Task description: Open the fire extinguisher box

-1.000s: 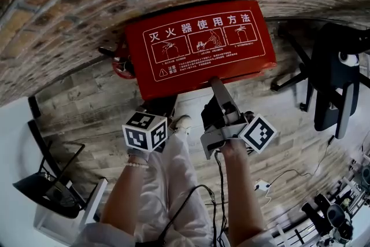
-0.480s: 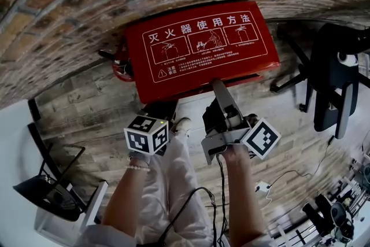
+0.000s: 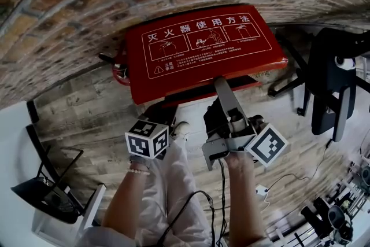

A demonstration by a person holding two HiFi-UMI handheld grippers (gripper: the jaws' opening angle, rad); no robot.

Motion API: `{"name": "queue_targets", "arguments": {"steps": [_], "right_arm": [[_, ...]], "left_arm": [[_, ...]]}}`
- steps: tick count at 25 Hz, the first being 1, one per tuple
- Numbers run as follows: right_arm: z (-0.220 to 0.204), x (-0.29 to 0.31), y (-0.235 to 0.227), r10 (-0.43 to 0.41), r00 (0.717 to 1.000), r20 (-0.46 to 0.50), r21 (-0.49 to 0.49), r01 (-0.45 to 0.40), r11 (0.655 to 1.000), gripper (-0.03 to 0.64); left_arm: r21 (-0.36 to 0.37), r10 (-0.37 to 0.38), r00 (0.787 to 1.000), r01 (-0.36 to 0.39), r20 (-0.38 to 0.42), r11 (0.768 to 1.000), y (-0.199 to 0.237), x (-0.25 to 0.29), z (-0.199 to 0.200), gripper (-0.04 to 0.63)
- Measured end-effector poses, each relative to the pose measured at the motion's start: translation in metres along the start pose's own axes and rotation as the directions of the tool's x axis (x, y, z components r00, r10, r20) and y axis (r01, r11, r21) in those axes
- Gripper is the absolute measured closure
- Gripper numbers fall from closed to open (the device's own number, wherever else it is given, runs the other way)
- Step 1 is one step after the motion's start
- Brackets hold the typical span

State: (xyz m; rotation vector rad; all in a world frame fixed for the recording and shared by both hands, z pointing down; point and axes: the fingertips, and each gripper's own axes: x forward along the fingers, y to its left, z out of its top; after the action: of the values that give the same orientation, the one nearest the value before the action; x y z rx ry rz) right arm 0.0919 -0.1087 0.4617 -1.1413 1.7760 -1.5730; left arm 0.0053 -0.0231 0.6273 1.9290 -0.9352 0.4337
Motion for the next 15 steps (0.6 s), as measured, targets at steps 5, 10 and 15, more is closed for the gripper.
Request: {"name": "queue_targets", "arguments": {"steps": [5, 10, 15], "right_arm": [[0.014, 0.019, 0.031, 0.053, 0.999, -0.002, -0.084, -0.053, 0.995, 0.533], [0.025, 0.038, 0.050, 0.084, 0.997, 0.000, -0.123, -0.083, 0.989, 0.537], [0.035, 0.055, 0.064, 0.087, 0.996, -0.002, -0.155, -0.086, 0.984, 0.539]], "left_arm": [[0.000, 0.001, 1.000, -0.001, 0.000, 1.000, 0.000, 0.001, 0.001, 0.596], [0.012, -0.001, 1.000, 0.001, -0.001, 1.000, 0.000, 0.000, 0.003, 0.597], [0.013, 0.003, 1.000, -0.003, -0.006, 1.000, 0.002, -0.003, 0.005, 0.595]]}}
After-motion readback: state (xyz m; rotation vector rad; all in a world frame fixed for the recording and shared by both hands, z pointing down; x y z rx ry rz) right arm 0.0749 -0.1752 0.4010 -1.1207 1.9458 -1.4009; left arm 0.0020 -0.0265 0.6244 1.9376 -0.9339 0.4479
